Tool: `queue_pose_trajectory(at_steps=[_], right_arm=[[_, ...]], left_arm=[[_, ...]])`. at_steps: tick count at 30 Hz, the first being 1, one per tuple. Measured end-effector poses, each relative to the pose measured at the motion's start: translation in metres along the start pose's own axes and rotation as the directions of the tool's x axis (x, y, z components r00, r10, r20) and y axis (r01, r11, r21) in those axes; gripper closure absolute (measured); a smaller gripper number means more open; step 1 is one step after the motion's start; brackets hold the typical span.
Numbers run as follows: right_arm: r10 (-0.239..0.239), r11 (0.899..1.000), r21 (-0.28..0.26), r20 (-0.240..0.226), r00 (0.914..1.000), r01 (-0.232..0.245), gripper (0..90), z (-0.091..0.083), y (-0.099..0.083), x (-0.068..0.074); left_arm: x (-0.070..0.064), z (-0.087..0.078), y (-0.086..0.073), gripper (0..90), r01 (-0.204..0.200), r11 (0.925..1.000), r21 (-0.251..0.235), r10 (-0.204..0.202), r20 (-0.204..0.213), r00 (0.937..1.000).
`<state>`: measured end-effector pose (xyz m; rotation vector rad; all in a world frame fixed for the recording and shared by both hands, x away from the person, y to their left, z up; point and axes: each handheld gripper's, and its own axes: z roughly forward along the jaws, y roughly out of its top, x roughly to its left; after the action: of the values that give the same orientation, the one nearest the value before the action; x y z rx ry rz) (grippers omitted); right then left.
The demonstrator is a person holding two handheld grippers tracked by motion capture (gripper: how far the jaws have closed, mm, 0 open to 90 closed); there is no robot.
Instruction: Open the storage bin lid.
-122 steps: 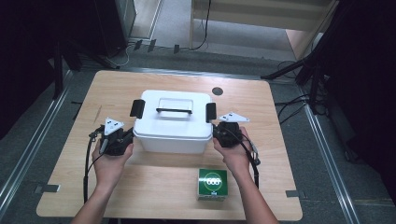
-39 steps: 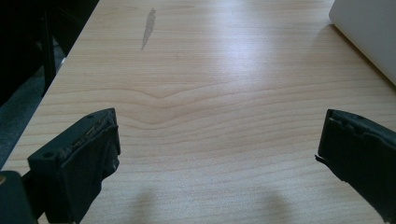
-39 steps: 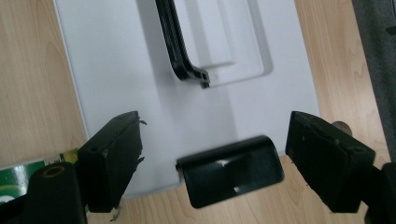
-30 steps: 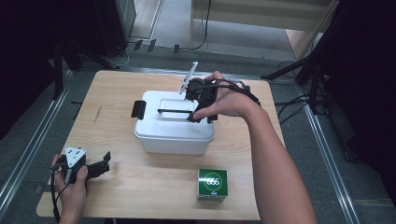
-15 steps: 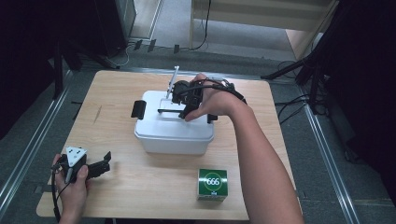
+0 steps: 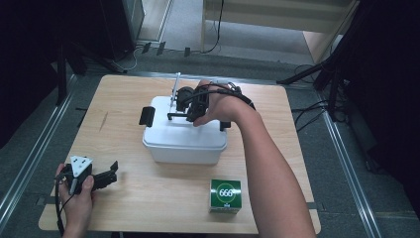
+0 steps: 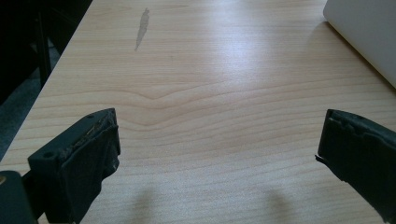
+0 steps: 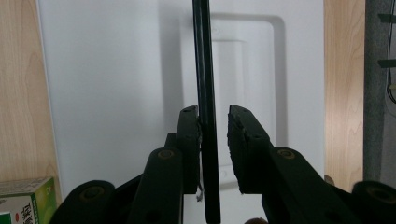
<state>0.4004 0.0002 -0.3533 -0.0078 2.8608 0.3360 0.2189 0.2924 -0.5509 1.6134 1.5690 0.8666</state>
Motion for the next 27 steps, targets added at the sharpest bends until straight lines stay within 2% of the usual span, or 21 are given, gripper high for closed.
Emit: queue_pose_trajectory(at_steps=[6,10,19,27], right_arm=[[-0.014,1.000,0.022,0.015,0.9998,0.014,82.0,0.002,0.007,0.002],[-0.009,0.999,0.033,-0.004,1.0000,0.009,83.9,0.001,0.007,0.002],[-0.027,0.999,0.036,-0.005,0.9996,0.027,84.8,0.000,0.008,0.002],[-0.025,1.000,0.011,0.016,0.9996,0.025,85.0,-0.015,0.007,-0.002]], left_arm=[[0.000,0.000,0.000,0.0,0.004,1.0000,0.003,-0.004,0.001,1.0000],[0.000,0.001,0.000,0.0,0.001,1.0000,0.007,-0.001,0.002,1.0000],[0.000,0.001,0.001,0.0,-0.002,0.9999,0.012,0.002,0.000,1.0000],[0.000,0.001,0.001,0.0,0.008,0.9999,0.011,-0.008,0.000,1.0000]])
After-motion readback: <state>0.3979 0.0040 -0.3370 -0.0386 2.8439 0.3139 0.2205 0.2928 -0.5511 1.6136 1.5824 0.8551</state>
